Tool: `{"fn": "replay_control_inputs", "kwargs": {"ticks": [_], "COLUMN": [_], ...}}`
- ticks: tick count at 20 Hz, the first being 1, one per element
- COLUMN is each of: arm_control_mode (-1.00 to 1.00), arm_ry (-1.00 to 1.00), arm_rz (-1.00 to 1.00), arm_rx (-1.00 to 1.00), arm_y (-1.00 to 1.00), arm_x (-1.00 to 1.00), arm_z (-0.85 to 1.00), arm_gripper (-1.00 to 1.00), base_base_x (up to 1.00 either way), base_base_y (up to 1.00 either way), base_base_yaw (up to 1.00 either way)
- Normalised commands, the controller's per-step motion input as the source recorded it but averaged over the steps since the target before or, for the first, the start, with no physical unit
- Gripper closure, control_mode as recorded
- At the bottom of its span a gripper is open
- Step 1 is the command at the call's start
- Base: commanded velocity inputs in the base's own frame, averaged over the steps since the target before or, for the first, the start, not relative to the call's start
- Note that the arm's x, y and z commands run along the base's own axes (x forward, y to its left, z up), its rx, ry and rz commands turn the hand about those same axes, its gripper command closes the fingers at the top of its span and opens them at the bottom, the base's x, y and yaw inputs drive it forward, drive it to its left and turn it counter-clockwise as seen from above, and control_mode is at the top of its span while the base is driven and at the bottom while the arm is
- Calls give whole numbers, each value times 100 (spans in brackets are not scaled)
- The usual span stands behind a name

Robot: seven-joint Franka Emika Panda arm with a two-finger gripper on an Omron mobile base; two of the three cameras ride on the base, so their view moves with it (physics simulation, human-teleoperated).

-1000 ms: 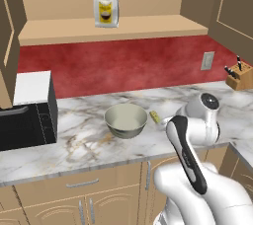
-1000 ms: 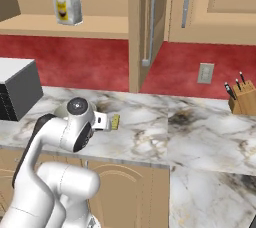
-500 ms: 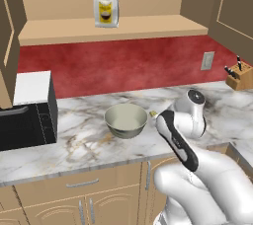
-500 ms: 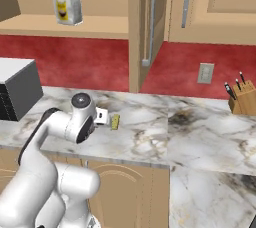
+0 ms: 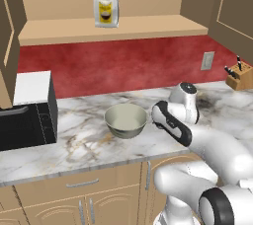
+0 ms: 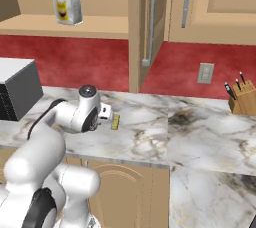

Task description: Pick the egg and butter from the fridge and place them by the bowl for mixing.

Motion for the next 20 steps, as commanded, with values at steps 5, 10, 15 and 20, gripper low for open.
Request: {"fn": "replay_control_inputs", "kwargs": {"ticks": [5, 10, 15, 20], "arm_control_mode": [-100, -100, -100, -100], "arm_ry": [2, 1, 6, 10], "arm_rz": [0, 0, 0, 0], "arm_rx": [0, 0, -1, 0], "arm_y": [0, 0, 0, 0], "arm_x": [14, 32, 26, 14], "arm_z": [-4, -4, -17, -37], "arm_gripper": [100, 100, 100, 100], "base_base_x": [0, 0, 0, 0], "base_base_y": [0, 0, 0, 0], "base_base_yaw": [0, 0, 0, 0]}}
